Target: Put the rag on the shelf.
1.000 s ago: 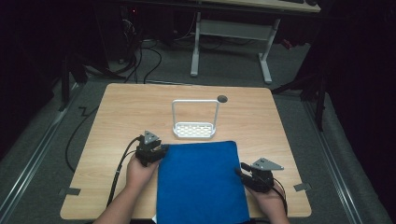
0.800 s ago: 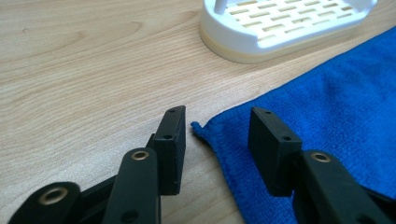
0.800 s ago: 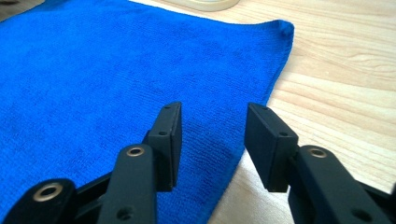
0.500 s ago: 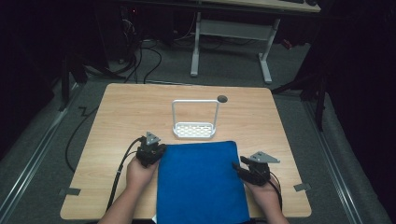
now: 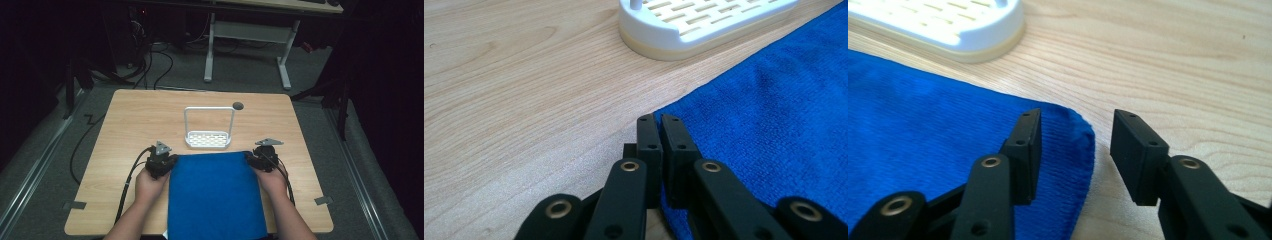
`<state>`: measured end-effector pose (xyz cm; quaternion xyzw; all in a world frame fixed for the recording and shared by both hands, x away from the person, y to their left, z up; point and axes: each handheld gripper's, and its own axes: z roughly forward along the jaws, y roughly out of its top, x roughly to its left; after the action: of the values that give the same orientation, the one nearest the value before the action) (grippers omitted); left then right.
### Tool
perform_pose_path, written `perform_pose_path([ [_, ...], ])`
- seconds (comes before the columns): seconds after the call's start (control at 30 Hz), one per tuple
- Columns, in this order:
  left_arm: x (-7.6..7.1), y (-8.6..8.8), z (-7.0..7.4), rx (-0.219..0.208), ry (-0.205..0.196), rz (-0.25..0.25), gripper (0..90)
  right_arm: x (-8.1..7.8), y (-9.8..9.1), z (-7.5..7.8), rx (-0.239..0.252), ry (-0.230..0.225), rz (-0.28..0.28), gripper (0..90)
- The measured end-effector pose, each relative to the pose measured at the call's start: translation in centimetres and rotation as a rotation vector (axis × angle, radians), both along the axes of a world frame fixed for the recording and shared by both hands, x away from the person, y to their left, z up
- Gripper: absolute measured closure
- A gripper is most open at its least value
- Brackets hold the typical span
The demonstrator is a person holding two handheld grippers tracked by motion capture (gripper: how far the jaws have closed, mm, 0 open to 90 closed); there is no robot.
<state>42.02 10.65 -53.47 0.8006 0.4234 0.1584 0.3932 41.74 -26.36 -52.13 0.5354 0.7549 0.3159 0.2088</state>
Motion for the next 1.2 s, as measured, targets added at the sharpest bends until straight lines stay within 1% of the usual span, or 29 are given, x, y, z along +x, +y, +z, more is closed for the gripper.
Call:
perform_pose_path([
  [0.03, 0.0, 0.0, 0.0, -0.001, 0.0, 0.0, 87.9, 0.1, -0.2, -0.2, 0.015, 0.015, 0.002, 64.6],
  [0.07, 0.0, 0.0, 0.0, -0.001, 0.0, 0.0, 87.9, 0.1, -0.2, -0.2, 0.015, 0.015, 0.002, 64.6],
  [0.1, 0.0, 0.0, 0.0, -0.002, 0.001, 0.001, 87.9, 0.1, -0.1, -0.3, 0.003, 0.006, 0.008, 69.1],
  [0.2, 0.0, 0.0, 0.0, -0.007, 0.002, -0.005, 87.9, 0.0, -0.1, -0.3, 0.009, 0.005, 0.009, 83.3],
  [0.23, 0.0, 0.0, 0.0, -0.008, 0.0, -0.011, 87.9, -0.2, 0.0, -0.3, 0.008, -0.005, 0.015, 86.6],
  [0.27, 0.0, 0.0, 0.0, -0.008, 0.0, -0.011, 87.9, -0.2, 0.0, -0.3, 0.008, -0.005, 0.015, 86.6],
  [0.33, -0.1, 0.1, 0.0, -0.016, -0.003, -0.02, 87.9, -0.5, 0.2, -0.2, -0.002, -0.017, 0.034, 87.5],
  [0.4, 0.0, 0.3, 0.1, -0.047, -0.001, -0.027, 87.9, -1.3, 0.3, 0.3, 0.03, -0.056, 0.045, 87.9],
  [0.43, 0.0, 0.3, 0.1, -0.047, -0.001, -0.027, 87.9, -1.3, 0.3, 0.3, 0.03, -0.056, 0.045, 87.9],
  [0.47, -0.1, 0.4, 0.1, -0.064, -0.004, -0.044, 87.9, -2.1, 0.5, 0.7, 0.062, -0.097, 0.049, 87.9],
  [0.53, -0.4, 0.5, 0.3, -0.078, -0.016, -0.061, 87.9, -2.7, 0.6, 0.8, 0.066, -0.122, 0.06, 88.0],
  [0.57, -0.5, 0.6, 0.5, -0.083, -0.02, -0.062, 87.9, -2.7, 0.6, 0.8, 0.066, -0.122, 0.06, 88.0],
  [0.6, -0.7, 0.6, 0.7, -0.091, -0.024, -0.062, 87.9, -3.0, 0.6, 0.9, 0.065, -0.136, 0.063, 87.9],
  [0.63, -0.9, 0.7, 1.0, -0.101, -0.039, -0.062, 87.9, -3.2, 0.6, 1.0, 0.073, -0.146, 0.068, 88.0],
  [0.67, -1.4, 0.8, 1.6, -0.114, -0.065, -0.059, 87.9, -3.5, 0.5, 1.5, 0.11, -0.162, 0.084, 87.9],
  [0.73, -1.8, 0.9, 2.1, -0.132, -0.091, -0.054, 87.9, -4.0, 0.3, 1.8, 0.171, -0.176, 0.094, 87.9],
  [0.77, -2.0, 1.0, 2.3, -0.142, -0.1, -0.052, 87.9, -4.3, 0.4, 1.9, 0.166, -0.18, 0.098, 87.9],
  [0.8, -2.0, 1.0, 2.3, -0.142, -0.1, -0.052, 87.9, -4.3, 0.4, 1.9, 0.166, -0.18, 0.098, 87.9],
  [0.83, -2.2, 1.1, 2.6, -0.141, -0.12, -0.046, 87.9, -4.8, 0.6, 2.1, 0.148, -0.196, 0.112, 87.9],
  [0.87, -2.2, 1.1, 2.6, -0.141, -0.12, -0.046, 87.9, -4.8, 0.6, 2.1, 0.148, -0.196, 0.112, 87.9],
  [0.9, -2.4, 1.2, 2.9, -0.152, -0.133, -0.038, 87.9, -5.1, 0.7, 2.4, 0.14, -0.21, 0.12, 87.9],
  [0.93, -2.4, 1.2, 2.9, -0.152, -0.133, -0.038, 87.9, -5.2, 0.7, 2.6, 0.136, -0.219, 0.13, 87.9],
  [0.97, -2.5, 1.4, 3.1, -0.166, -0.145, -0.034, 88.0, -5.3, 0.7, 2.9, 0.132, -0.229, 0.136, 87.9],
  [1.0, -2.5, 1.4, 3.1, -0.166, -0.145, -0.034, 88.0, -5.3, 0.7, 2.9, 0.132, -0.229, 0.136, 87.9],
  [1.03, -2.8, 1.6, 3.5, -0.178, -0.162, -0.031, 88.0, -5.7, 0.7, 3.5, 0.124, -0.257, 0.144, 87.8],
  [1.07, -2.9, 1.8, 3.7, -0.192, -0.167, -0.029, 88.0, -5.7, 0.7, 3.7, 0.121, -0.266, 0.142, 87.9],
  [1.1, -3.0, 1.9, 3.9, -0.204, -0.172, -0.028, 88.0, -5.8, 0.7, 4.0, 0.12, -0.278, 0.141, 87.9],
  [1.13, -3.0, 1.9, 3.9, -0.204, -0.172, -0.028, 88.0, -5.8, 0.7, 4.0, 0.12, -0.278, 0.141, 87.9],
  [1.2, -3.3, 2.1, 4.5, -0.22, -0.192, -0.029, 88.0, -6.1, 0.5, 4.6, 0.133, -0.302, 0.133, 87.9],
])
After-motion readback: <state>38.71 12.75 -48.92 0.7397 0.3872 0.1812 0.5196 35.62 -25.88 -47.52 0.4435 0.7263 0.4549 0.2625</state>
